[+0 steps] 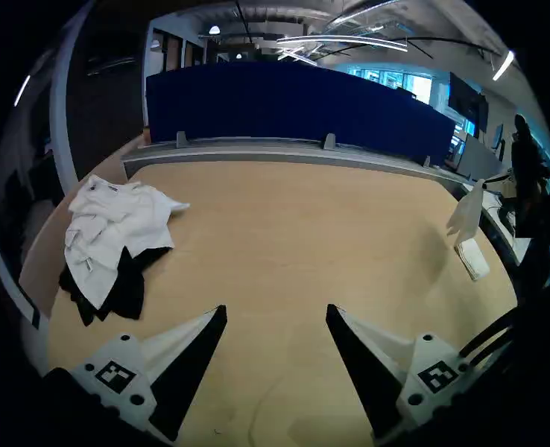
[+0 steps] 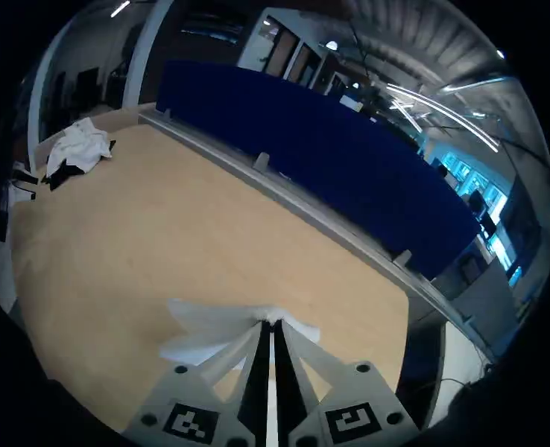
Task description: Fold towel
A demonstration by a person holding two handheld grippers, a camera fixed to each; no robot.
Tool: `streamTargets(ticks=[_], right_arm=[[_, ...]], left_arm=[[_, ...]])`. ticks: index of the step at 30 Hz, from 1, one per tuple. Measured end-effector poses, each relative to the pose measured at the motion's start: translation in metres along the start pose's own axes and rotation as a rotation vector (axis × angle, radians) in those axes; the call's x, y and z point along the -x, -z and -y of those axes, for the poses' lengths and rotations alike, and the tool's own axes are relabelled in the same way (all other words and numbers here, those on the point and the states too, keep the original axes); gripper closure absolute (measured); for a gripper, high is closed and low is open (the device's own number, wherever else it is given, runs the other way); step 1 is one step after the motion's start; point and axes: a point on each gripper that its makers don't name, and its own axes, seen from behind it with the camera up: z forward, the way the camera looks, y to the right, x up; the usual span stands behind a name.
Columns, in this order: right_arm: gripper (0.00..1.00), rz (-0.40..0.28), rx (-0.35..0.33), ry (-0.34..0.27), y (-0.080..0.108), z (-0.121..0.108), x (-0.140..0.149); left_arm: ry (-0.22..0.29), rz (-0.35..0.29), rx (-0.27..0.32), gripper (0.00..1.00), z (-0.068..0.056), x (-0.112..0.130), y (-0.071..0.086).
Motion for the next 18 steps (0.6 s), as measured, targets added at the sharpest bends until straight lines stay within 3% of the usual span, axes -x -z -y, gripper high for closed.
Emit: streamTargets(ticks=[6,18], right_arm=[[0.97,0.018,0.018,-0.015,-0.004,-0.020,0.015],[0.97,0.048,0.030,-0.044,-0.003,-0.035,0.043]], left_arm=[[-0.011,0.007,-0.001,0.01,-0.005,0.000,-0.003],[-0.020,0.010,0.004,0.01,-0.016,-0.002,-0.002]])
